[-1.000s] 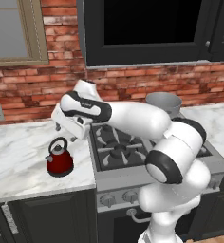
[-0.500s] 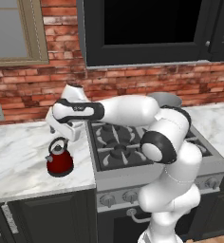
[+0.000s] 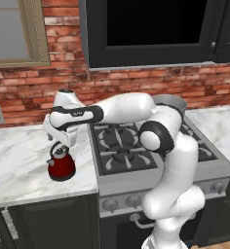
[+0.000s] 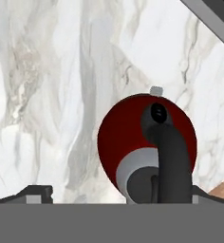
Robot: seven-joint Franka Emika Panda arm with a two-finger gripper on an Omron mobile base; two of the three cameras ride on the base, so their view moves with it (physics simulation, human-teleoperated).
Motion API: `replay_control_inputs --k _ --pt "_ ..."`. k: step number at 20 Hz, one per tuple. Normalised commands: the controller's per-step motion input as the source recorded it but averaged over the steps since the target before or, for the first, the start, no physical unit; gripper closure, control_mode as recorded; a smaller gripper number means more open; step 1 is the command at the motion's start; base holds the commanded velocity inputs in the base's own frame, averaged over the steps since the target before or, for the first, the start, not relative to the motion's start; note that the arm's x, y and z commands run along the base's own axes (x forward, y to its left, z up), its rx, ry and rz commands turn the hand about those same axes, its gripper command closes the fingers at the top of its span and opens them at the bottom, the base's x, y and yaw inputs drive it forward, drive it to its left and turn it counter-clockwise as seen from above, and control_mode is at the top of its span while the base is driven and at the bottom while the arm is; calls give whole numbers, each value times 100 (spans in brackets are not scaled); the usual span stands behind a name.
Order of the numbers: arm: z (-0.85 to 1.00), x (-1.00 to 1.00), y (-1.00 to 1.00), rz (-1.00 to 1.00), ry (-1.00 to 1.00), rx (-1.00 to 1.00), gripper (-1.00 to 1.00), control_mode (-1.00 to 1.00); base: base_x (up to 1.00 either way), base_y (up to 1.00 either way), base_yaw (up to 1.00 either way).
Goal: Pick the kettle from the counter and place it on a stove burner. Then turn the burner on.
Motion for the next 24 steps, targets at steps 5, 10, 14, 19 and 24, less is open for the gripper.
replay_control_inputs --k 5,10,14,19,24 --pt "-5 0 1 0 1 -1 100 -100 0 0 0" --pt "0 0 0 0 -1 0 100 -100 0 0 0" --pt "0 -8 0 0 -14 0 100 -100 0 0 0" --pt "0 -23 -10 0 -39 -5 100 -100 0 0 0" --pt "0 -33 -38 0 -40 -6 100 -100 0 0 0"
